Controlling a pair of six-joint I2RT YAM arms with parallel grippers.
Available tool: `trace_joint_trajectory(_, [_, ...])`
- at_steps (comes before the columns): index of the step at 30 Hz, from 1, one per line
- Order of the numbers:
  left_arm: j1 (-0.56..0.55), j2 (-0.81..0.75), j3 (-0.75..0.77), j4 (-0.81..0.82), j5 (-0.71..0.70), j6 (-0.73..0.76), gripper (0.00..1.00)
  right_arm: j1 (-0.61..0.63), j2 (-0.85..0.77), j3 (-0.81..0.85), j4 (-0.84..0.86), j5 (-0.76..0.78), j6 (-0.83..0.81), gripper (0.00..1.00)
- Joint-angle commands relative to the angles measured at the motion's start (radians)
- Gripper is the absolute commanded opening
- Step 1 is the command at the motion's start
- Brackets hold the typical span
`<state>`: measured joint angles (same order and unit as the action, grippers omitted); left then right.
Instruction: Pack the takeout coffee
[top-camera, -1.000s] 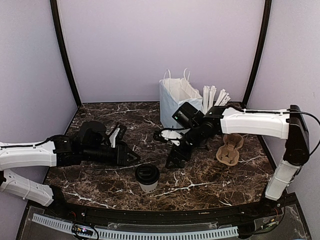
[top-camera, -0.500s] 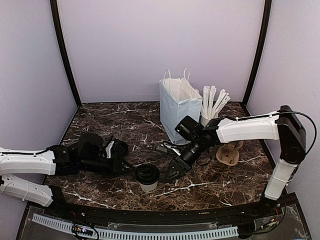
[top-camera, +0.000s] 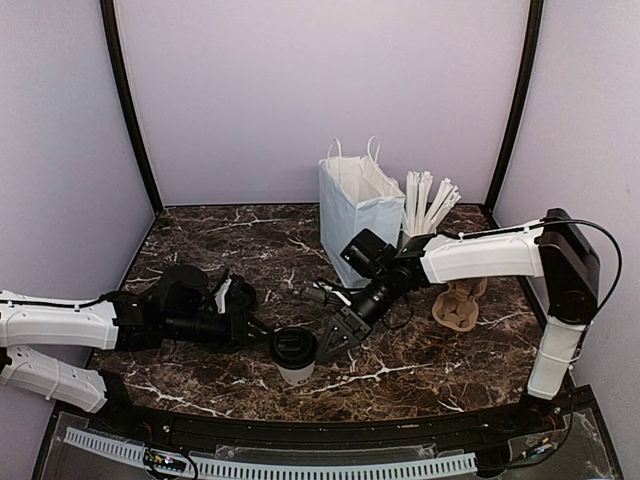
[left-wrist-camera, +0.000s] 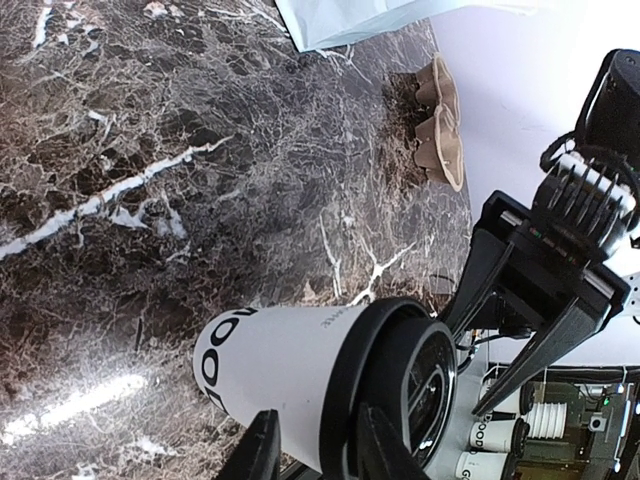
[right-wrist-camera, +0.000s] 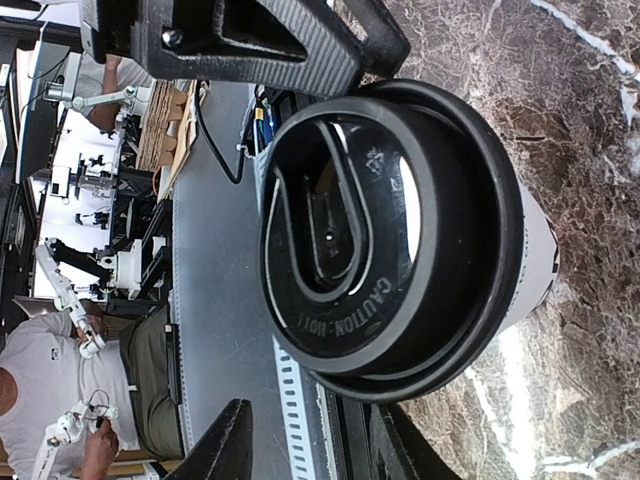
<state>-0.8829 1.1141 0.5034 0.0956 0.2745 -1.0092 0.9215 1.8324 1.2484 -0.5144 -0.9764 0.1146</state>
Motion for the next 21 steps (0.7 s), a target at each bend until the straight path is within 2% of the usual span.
trace_joint_trajectory(1, [0.010,0.006,-0.010,0.049,0.017,-0.008,0.26,-0.005,0.027,0.033,0.023,-0.012,0.009,0.41])
trace_joint_trajectory(21, [0.013,0.026,-0.097,0.111,0.053,-0.051,0.18,-0.005,0.099,0.076,0.012,0.043,0.029,0.42])
